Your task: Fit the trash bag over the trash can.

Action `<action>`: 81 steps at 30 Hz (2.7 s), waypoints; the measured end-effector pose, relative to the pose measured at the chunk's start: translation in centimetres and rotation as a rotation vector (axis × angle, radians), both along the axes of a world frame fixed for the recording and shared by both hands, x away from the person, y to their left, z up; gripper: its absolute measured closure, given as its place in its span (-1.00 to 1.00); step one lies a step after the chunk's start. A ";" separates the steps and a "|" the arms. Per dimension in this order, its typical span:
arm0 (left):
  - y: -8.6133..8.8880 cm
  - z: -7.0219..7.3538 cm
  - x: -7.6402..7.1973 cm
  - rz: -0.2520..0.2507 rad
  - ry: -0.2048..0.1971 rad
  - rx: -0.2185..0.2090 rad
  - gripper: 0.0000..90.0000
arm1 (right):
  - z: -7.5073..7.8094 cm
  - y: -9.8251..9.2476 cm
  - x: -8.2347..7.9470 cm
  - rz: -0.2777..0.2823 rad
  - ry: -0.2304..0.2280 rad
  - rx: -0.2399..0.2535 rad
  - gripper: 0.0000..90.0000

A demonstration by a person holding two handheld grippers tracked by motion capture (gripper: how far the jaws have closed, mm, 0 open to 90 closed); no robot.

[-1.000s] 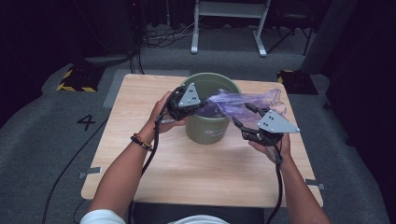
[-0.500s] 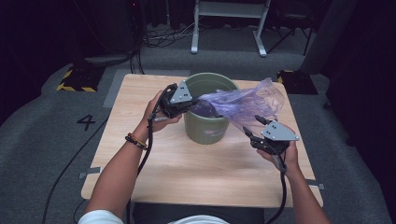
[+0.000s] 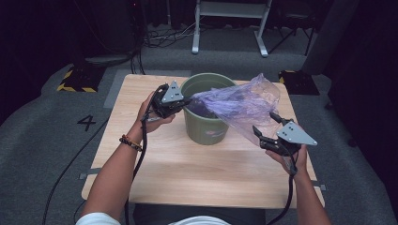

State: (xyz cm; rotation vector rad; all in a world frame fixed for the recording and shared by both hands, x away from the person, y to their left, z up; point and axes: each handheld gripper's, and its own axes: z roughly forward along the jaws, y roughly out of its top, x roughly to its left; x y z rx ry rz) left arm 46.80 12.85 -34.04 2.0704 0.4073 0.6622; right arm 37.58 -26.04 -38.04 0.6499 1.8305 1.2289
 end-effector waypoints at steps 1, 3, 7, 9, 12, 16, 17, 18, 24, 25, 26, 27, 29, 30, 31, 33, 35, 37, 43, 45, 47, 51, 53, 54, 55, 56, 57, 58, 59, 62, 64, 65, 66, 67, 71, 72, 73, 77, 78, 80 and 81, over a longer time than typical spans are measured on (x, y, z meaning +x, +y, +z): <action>0.1 0.0 0.1 0.001 -0.003 -0.002 1.00 | 0.0 -0.7 0.1 -0.030 0.009 0.015 -0.49; 0.1 -0.1 0.1 0.005 -0.003 -0.004 1.00 | -0.1 -1.4 0.1 -0.060 0.016 0.044 -0.52; 0.1 -0.1 0.2 0.008 -0.005 -0.003 1.00 | -0.3 -3.2 0.6 -0.075 0.071 0.126 -0.61; 0.1 -0.1 0.3 0.004 -0.005 -0.008 1.00 | -0.5 -4.1 1.2 -0.082 0.119 0.178 -0.62; 0.1 -0.1 0.3 0.005 -0.002 -0.013 1.00 | -0.8 -4.7 1.8 -0.059 0.171 0.226 -0.60; 0.1 -0.2 0.4 0.004 0.000 -0.017 0.99 | -1.0 -4.6 2.2 0.040 0.209 0.251 -0.06; 0.1 -0.2 0.5 0.007 -0.003 -0.016 0.97 | -0.8 -4.4 2.3 0.090 0.212 0.255 0.24; 0.1 -0.2 0.5 0.007 -0.003 -0.016 0.94 | -0.8 -4.4 2.3 0.090 0.212 0.255 0.24; 0.3 -0.1 0.5 0.027 0.000 -0.033 0.67 | 0.4 -3.8 1.9 0.172 0.155 0.266 0.97; 0.4 0.0 0.5 0.022 0.008 -0.037 0.67 | 0.9 -3.5 1.6 0.186 0.129 0.262 1.00; 0.5 0.1 0.5 0.025 0.004 -0.034 0.60 | 1.2 -3.3 1.4 0.189 0.119 0.254 1.00; 0.5 0.1 0.5 0.025 0.004 -0.034 0.61 | 1.4 -3.1 1.4 0.195 0.115 0.249 1.00; 0.7 0.2 0.5 0.041 -0.001 -0.042 0.58 | 1.8 -2.9 1.2 0.175 0.101 0.231 1.00; 0.7 0.2 0.5 0.041 -0.001 -0.042 0.44 | 1.8 -2.9 1.2 0.175 0.101 0.231 1.00; 0.7 0.3 0.5 0.044 0.003 -0.058 0.23 | 2.1 -2.9 1.1 0.165 0.085 0.225 1.00; 0.9 0.9 0.4 0.052 0.023 -0.092 -0.18 | 2.3 -2.7 1.0 0.157 0.075 0.208 1.00; 0.9 1.2 0.2 0.038 0.025 -0.108 -0.26 | 2.5 -2.5 1.0 0.159 0.071 0.204 1.00; 0.8 1.8 -0.3 0.022 0.022 -0.128 -0.44 | 2.8 -1.8 1.0 0.154 0.062 0.181 1.00; -1.2 3.0 -3.0 -0.065 -0.011 -0.136 -0.50 | 4.1 1.9 0.9 0.207 0.017 0.069 1.00; -1.5 3.0 -3.3 -0.084 -0.010 -0.131 -0.48 | 4.3 2.5 0.9 0.214 0.009 0.053 1.00; -2.4 3.1 -4.2 -0.125 -0.017 -0.111 -0.44 | 4.7 4.2 0.8 0.251 -0.010 0.022 0.99; -3.5 3.3 -5.3 -0.187 -0.019 -0.117 -0.44 | 5.2 6.1 0.7 0.285 -0.020 -0.002 0.96; -3.9 3.3 -5.6 -0.187 -0.026 -0.104 -0.44 | 5.3 6.4 0.7 0.293 -0.023 -0.004 0.94; -4.5 3.1 -5.9 -0.186 -0.043 -0.070 -0.43 | 5.3 7.0 0.7 0.308 -0.020 -0.011 0.92; -4.5 3.1 -5.9 -0.186 -0.043 -0.070 -0.37 | 5.3 7.0 0.7 0.308 -0.020 -0.011 0.92; -4.8 3.0 -5.9 -0.183 -0.046 -0.061 -0.37 | 5.3 7.2 0.6 0.313 -0.019 -0.015 0.92; -5.0 2.9 -5.8 -0.168 -0.050 -0.051 -0.31 | 5.3 7.4 0.6 0.320 -0.017 -0.018 0.91; -5.1 2.8 -5.7 -0.170 -0.049 -0.042 -0.23 | 5.3 7.5 0.5 0.330 -0.016 -0.018 0.90; -5.1 2.7 -5.6 -0.172 -0.047 -0.042 -0.06 | 5.3 7.7 0.3 0.340 -0.015 -0.017 0.90; -5.2 2.4 -5.6 -0.170 -0.082 -0.015 0.55 | 5.4 8.0 -0.2 0.369 -0.017 -0.010 0.89; -5.2 2.3 -5.7 -0.167 -0.096 -0.010 0.72 | 5.4 8.1 -0.3 0.376 -0.018 -0.012 0.87; -5.2 2.2 -5.8 -0.173 -0.100 -0.009 0.84 | 5.4 8.2 -0.4 0.386 -0.017 -0.015 0.85; -5.1 2.1 -5.8 -0.176 -0.103 -0.008 0.96 | 5.4 8.3 -0.4 0.392 -0.017 -0.014 0.82; -4.9 1.9 -5.9 -0.174 -0.107 0.003 1.00 | 5.4 8.4 -0.6 0.403 -0.015 -0.020 0.81; -4.0 1.7 -5.9 -0.166 -0.098 -0.026 1.00 | 5.2 8.4 -0.9 0.397 -0.021 -0.019 0.46; -4.0 1.7 -5.9 -0.166 -0.098 -0.026 1.00 | 5.2 8.4 -0.9 0.397 -0.021 -0.019 0.46; -3.4 1.6 -6.0 -0.158 -0.106 -0.047 1.00 | 5.1 8.3 -1.0 0.397 -0.008 -0.011 0.30; -2.1 1.2 -6.1 -0.141 -0.098 -0.073 1.00 | 4.6 7.7 -1.2 0.401 0.003 -0.013 0.02; -2.1 1.2 -6.1 -0.141 -0.098 -0.073 1.00 | 4.6 7.7 -1.2 0.401 0.003 -0.013 0.02; -1.4 0.9 -6.0 -0.135 -0.083 -0.092 1.00 | 4.4 7.4 -1.4 0.388 0.006 -0.028 -0.08; -0.8 0.6 -5.9 -0.121 -0.073 -0.117 1.00 | 4.2 6.9 -1.5 0.368 0.007 -0.016 -0.08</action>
